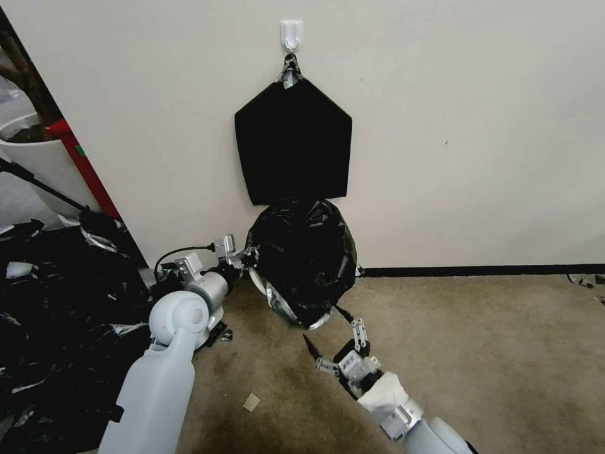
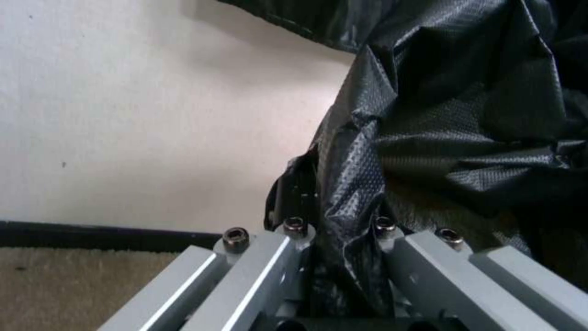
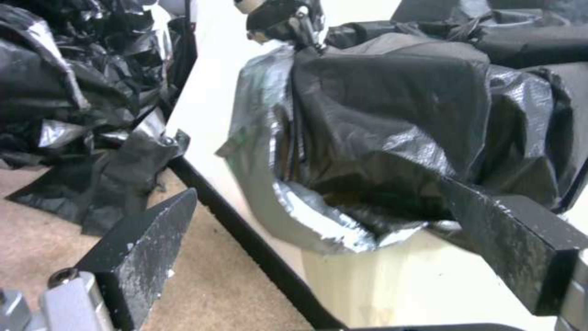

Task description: Place a trash bag onto the trash bin.

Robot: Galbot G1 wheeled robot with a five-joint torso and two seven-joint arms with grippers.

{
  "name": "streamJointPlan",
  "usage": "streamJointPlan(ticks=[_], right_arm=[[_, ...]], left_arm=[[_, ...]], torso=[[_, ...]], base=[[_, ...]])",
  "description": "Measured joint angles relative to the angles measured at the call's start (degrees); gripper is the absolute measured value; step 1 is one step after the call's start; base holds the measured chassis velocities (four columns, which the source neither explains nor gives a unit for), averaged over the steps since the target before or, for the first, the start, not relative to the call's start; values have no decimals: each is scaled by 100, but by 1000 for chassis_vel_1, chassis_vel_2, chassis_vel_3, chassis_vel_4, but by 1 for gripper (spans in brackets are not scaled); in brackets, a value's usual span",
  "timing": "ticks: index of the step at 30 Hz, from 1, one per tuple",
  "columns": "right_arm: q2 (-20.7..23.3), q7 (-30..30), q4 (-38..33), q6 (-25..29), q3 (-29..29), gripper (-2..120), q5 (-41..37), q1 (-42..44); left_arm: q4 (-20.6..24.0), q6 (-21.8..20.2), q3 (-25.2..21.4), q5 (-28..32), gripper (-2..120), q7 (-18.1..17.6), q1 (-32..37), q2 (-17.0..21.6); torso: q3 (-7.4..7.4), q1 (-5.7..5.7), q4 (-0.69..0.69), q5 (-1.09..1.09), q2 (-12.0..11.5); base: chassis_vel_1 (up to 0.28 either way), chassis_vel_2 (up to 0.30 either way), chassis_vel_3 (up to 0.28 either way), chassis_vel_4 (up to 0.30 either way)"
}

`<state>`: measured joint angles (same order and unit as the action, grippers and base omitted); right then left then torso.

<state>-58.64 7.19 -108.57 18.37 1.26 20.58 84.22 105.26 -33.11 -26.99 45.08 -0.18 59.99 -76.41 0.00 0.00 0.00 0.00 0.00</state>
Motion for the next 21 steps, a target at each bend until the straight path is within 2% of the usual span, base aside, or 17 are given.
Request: streamJointPlan(ticks=[10, 16, 17, 18, 21], right_arm=[[-180, -475, 120, 683, -31, 100, 104, -207], [-397, -535, 330, 764, 8, 84, 540, -517], [-436, -535, 355, 733, 6, 77, 636, -540], [-436, -535, 355, 733, 6, 77, 636, -540], [-530, -525, 405, 627, -28, 62, 768, -550]], left_arm=[[8, -51, -24, 11, 3, -54, -34, -9], [107, -155, -27, 77, 3, -122, -2, -44], [136, -172, -34, 111, 3, -140, -2, -53], [136, -172, -34, 111, 3, -140, -2, -53], [200, -223, -61, 199, 3, -174, -5, -75]], torso=[[0, 0, 0, 0, 0], [0, 0, 1, -1, 0], [0, 0, 1, -1, 0], [0, 0, 1, -1, 0], [0, 0, 0, -1, 0]], base=[[0, 0, 0, 0], [0, 0, 0, 0], [0, 0, 0, 0], [0, 0, 0, 0], [0, 0, 0, 0]])
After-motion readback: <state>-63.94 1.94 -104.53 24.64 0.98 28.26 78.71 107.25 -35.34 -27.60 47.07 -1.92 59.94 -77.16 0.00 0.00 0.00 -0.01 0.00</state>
